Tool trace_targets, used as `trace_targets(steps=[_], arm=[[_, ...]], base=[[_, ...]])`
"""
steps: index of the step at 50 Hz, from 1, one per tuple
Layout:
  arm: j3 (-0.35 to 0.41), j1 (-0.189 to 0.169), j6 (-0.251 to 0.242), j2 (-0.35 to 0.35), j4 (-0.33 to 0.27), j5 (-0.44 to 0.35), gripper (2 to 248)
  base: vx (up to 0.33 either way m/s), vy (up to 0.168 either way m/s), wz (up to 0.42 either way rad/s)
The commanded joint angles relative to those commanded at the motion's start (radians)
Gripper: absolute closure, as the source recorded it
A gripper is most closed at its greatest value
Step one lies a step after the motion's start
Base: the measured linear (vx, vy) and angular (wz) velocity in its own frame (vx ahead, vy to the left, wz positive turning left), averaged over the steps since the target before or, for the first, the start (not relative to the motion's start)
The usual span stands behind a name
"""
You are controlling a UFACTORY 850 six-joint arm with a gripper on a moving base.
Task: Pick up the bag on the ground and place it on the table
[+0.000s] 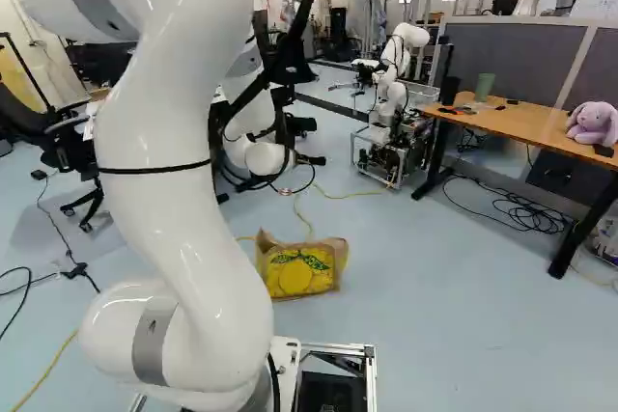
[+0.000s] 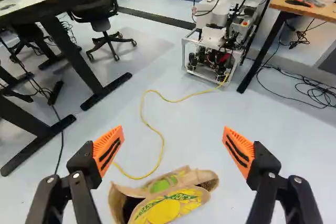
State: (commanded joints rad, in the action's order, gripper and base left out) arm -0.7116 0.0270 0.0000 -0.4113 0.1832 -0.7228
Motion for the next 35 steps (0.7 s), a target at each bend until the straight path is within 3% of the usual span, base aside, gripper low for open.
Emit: trace_targets(steps=[35], arm=[[-0.217, 0.040, 0.000, -0.232, 0.163, 0.149, 3]], base=[[0.000, 0.000, 0.000]])
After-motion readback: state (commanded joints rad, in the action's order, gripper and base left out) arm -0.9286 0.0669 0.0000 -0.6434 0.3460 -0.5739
